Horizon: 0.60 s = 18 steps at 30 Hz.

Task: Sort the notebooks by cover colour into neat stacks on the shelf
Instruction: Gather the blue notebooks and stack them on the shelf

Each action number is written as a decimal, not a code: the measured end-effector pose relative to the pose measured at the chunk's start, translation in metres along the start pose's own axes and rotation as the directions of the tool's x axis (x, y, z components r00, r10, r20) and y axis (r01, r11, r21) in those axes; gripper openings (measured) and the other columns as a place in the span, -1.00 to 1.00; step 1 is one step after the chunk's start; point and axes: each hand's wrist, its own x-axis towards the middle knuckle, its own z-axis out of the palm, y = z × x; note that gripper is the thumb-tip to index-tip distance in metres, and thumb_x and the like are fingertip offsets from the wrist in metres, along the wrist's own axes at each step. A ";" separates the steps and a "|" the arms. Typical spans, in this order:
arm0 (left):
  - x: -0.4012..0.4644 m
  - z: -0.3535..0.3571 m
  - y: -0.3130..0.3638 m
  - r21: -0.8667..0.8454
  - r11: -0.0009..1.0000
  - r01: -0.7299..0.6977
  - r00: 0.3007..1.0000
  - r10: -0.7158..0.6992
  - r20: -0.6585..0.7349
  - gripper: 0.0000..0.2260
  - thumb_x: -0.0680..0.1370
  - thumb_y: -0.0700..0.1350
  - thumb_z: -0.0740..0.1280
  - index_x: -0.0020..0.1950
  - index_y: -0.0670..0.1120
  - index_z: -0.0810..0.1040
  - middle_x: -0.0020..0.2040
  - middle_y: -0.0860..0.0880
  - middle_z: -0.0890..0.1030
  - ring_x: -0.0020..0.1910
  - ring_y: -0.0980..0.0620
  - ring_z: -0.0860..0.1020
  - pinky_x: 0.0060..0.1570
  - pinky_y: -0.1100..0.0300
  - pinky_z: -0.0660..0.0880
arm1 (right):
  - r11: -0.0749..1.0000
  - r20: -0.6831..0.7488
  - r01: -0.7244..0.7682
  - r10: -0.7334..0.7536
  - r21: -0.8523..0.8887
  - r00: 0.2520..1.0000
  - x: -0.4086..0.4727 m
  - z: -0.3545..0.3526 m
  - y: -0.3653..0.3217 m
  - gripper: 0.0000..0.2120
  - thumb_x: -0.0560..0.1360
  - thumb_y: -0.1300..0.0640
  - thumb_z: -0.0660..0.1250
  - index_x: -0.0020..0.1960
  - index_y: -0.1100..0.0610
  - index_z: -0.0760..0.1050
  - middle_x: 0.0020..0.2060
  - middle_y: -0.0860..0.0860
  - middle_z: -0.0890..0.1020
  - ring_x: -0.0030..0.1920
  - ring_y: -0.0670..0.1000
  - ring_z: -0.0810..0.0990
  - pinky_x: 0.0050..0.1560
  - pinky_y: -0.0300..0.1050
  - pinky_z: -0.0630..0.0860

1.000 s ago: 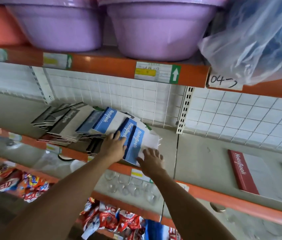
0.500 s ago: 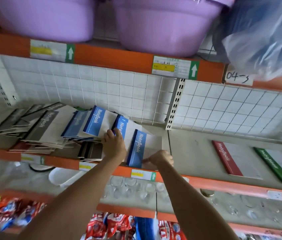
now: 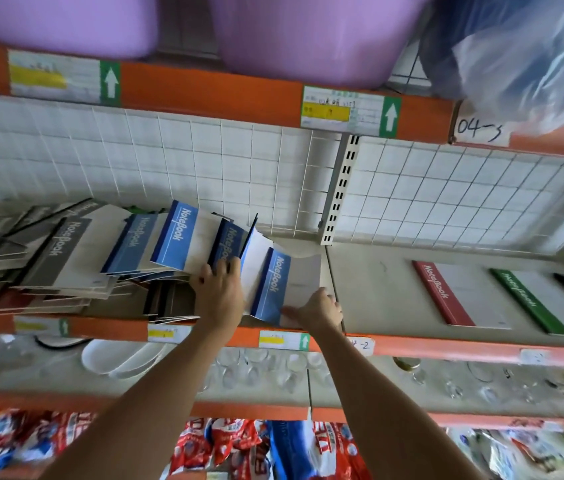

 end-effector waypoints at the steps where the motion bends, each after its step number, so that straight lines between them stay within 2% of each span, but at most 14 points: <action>1: 0.000 0.000 0.001 -0.002 1.000 0.001 1.000 -0.001 -0.001 -0.58 0.37 -0.23 0.50 0.19 -0.14 0.51 0.05 -0.17 0.59 0.01 -0.25 0.50 -0.08 -0.14 0.44 | 1.000 -0.023 -0.004 0.004 -0.022 1.000 -0.001 0.000 0.000 -0.31 0.48 -0.11 0.45 0.42 0.19 0.24 0.32 0.11 0.45 0.34 0.10 0.41 0.24 -0.11 0.35; 4: -0.002 -0.002 0.005 -0.014 1.000 0.006 1.000 -0.007 -0.024 -0.45 0.41 -0.25 0.44 0.40 -0.12 0.45 0.14 -0.16 0.55 0.04 -0.23 0.48 -0.06 -0.14 0.45 | 0.999 -0.094 0.001 -0.006 -0.047 0.996 0.005 0.002 0.004 -0.34 0.39 -0.17 0.51 0.30 0.16 0.35 0.23 0.09 0.52 0.27 0.11 0.47 0.11 -0.10 0.40; 6: -0.004 -0.001 0.005 -0.024 0.999 -0.027 0.999 0.026 -0.041 -0.40 0.48 -0.27 0.30 0.52 -0.03 0.34 0.24 -0.18 0.52 0.05 -0.24 0.48 -0.04 -0.16 0.44 | 0.998 -0.120 0.003 -0.011 -0.064 0.993 0.012 0.006 0.006 -0.28 0.35 -0.20 0.53 0.30 0.17 0.34 0.24 0.11 0.52 0.29 0.15 0.45 0.21 0.00 0.43; 8: -0.007 -0.004 0.003 -0.022 0.999 -0.047 0.998 0.046 -0.036 -0.38 0.49 -0.28 0.19 0.54 0.08 0.32 0.38 -0.22 0.46 0.09 -0.26 0.49 0.00 -0.19 0.45 | 0.995 -0.116 0.009 -0.020 -0.096 0.993 0.017 0.012 0.007 -0.22 0.34 -0.23 0.52 0.34 0.16 0.30 0.28 0.14 0.49 0.32 0.18 0.42 0.31 0.09 0.43; 11: -0.004 -0.015 0.003 -0.051 0.997 -0.055 0.998 0.055 -0.010 -0.38 0.48 -0.29 0.13 0.51 0.13 0.36 0.49 -0.23 0.35 0.24 -0.29 0.44 0.06 -0.18 0.43 | 0.997 -0.114 0.012 -0.021 -0.080 0.993 0.022 0.018 0.010 -0.23 0.33 -0.25 0.51 0.33 0.13 0.29 0.28 0.13 0.50 0.30 0.19 0.43 0.30 0.14 0.43; 13: -0.003 -0.018 0.006 -0.124 0.984 -0.126 0.992 0.125 -0.017 -0.37 0.48 -0.34 0.28 0.52 0.06 0.35 0.38 -0.24 0.47 0.29 -0.31 0.43 0.10 -0.18 0.46 | 0.994 -0.118 0.027 -0.040 -0.104 0.992 0.025 0.021 0.011 -0.34 0.44 -0.24 0.41 0.35 0.12 0.29 0.29 0.14 0.49 0.31 0.20 0.42 0.31 0.12 0.40; 15: -0.004 -0.017 0.007 -0.306 0.916 -0.258 0.966 0.249 -0.069 -0.28 0.37 -0.38 0.51 0.50 -0.12 0.38 0.13 -0.25 0.61 0.18 -0.29 0.53 0.01 -0.13 0.57 | 0.996 -0.106 0.042 -0.050 -0.079 0.993 0.027 0.020 0.011 -0.49 0.57 -0.19 0.22 0.35 0.13 0.30 0.27 0.15 0.50 0.29 0.22 0.44 0.28 0.09 0.36; 16: -0.007 -0.018 0.007 -0.405 0.874 -0.268 0.962 0.263 -0.070 -0.29 0.37 -0.38 0.52 0.49 -0.18 0.37 0.08 -0.25 0.61 0.13 -0.25 0.57 -0.03 -0.10 0.61 | 0.999 -0.096 0.043 -0.043 -0.006 0.994 0.029 0.018 0.011 -0.56 0.61 -0.13 0.18 0.34 0.14 0.30 0.22 0.16 0.52 0.24 0.23 0.47 0.25 0.07 0.37; 18: -0.009 -0.024 0.010 -0.504 0.848 -0.164 0.984 0.178 -0.021 -0.42 0.50 -0.35 0.42 0.49 -0.20 0.33 0.07 -0.25 0.63 0.03 -0.18 0.63 -0.11 -0.06 0.66 | 0.961 -0.075 0.065 -0.046 0.269 0.996 0.031 0.014 0.012 -0.68 0.62 0.00 0.20 0.28 0.16 0.32 0.09 0.15 0.53 0.11 0.23 0.53 0.14 0.05 0.48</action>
